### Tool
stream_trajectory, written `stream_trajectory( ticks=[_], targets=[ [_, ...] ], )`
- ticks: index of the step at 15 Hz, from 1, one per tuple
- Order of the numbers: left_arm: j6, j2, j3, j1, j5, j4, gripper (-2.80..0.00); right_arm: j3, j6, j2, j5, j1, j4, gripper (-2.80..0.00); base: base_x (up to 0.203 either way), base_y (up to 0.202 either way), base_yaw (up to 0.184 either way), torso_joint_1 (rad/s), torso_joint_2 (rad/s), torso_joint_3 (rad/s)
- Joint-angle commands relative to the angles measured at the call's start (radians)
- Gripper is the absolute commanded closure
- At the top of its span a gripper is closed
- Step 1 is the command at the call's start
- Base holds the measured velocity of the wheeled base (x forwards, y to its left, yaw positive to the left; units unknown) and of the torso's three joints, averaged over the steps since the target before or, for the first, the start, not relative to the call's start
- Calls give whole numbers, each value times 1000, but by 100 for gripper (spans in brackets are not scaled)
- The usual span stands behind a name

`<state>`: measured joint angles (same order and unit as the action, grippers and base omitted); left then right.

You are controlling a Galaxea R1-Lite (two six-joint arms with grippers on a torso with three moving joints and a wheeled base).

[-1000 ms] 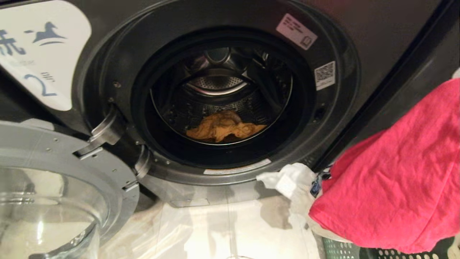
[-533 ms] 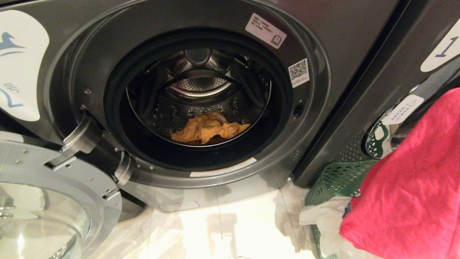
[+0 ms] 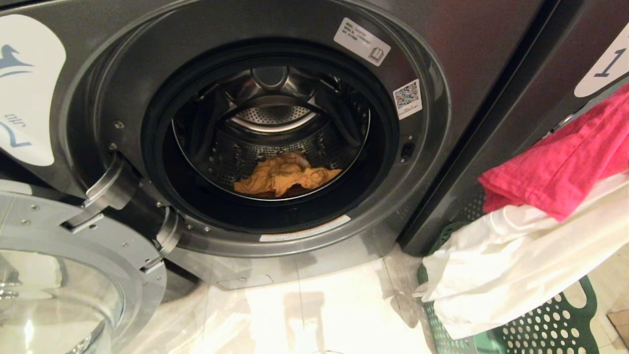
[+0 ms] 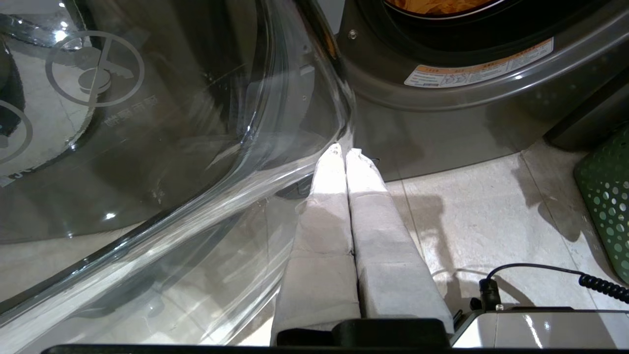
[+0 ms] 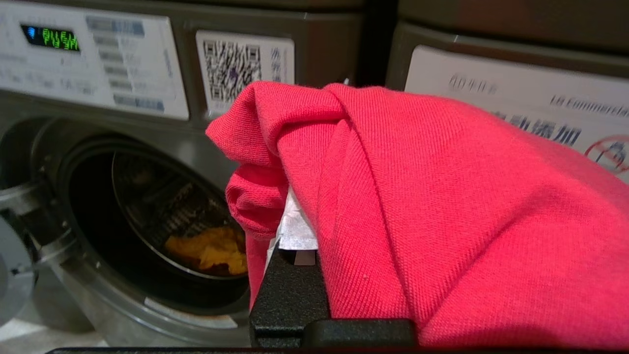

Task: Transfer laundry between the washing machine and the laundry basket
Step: Pick a cloth and place it into the basket

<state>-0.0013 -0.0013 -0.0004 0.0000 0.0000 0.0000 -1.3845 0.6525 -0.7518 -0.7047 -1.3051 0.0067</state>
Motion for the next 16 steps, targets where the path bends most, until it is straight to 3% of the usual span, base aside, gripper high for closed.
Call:
stream_trajectory(
  ticks=[1, 4, 12, 16],
  targets=[
    [0, 1, 0, 0, 0, 0, 0, -107, 15, -76, -5, 1, 19, 0, 0, 0, 0, 0, 0, 0],
    [0, 1, 0, 0, 0, 0, 0, -227, 104, -133, -7, 6, 40, 0, 0, 0, 0, 0, 0, 0],
    [0, 1, 0, 0, 0, 0, 0, -304, 270, -137, -9, 94, 36, 0, 0, 0, 0, 0, 0, 0],
    [0, 1, 0, 0, 0, 0, 0, -314, 300, -130, -9, 160, 36, 0, 0, 0, 0, 0, 0, 0]
  ],
)
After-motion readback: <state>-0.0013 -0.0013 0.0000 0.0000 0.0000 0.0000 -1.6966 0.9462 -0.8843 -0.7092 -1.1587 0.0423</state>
